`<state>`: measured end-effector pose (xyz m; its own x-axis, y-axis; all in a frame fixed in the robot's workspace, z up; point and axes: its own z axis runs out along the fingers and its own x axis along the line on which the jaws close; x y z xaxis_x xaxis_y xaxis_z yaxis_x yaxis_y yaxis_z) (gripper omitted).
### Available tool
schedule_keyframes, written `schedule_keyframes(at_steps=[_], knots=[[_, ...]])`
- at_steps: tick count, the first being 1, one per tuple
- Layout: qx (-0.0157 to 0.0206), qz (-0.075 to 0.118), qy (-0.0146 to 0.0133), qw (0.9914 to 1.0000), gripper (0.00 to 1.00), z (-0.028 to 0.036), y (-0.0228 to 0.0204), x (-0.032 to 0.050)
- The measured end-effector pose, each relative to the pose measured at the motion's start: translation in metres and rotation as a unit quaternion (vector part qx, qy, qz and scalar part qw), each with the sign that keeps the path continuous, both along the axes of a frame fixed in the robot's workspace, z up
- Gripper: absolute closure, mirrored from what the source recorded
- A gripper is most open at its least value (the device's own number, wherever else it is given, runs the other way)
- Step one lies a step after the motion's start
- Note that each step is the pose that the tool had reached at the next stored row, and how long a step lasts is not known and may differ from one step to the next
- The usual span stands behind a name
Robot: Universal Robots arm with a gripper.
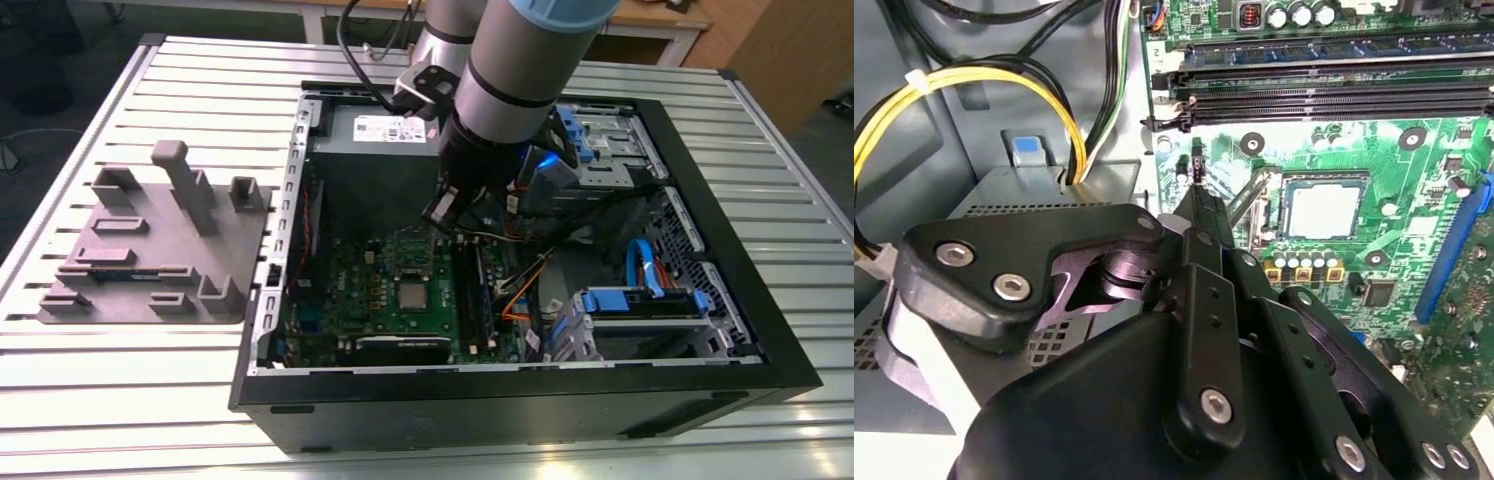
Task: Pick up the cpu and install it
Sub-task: 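Close the cpu cover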
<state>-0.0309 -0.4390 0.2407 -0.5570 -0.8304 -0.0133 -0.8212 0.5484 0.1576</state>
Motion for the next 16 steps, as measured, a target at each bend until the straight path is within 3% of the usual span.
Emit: schedule_keyframes(at_steps=[5, 16], knots=[[-0.0002, 0.010, 0.0001, 0.99995, 0.90, 0.0006, -0.0001, 0.0000], [0.0009, 0.011, -0.0005, 0.99994, 0.90, 0.0034, 0.0000, -0.0007]])
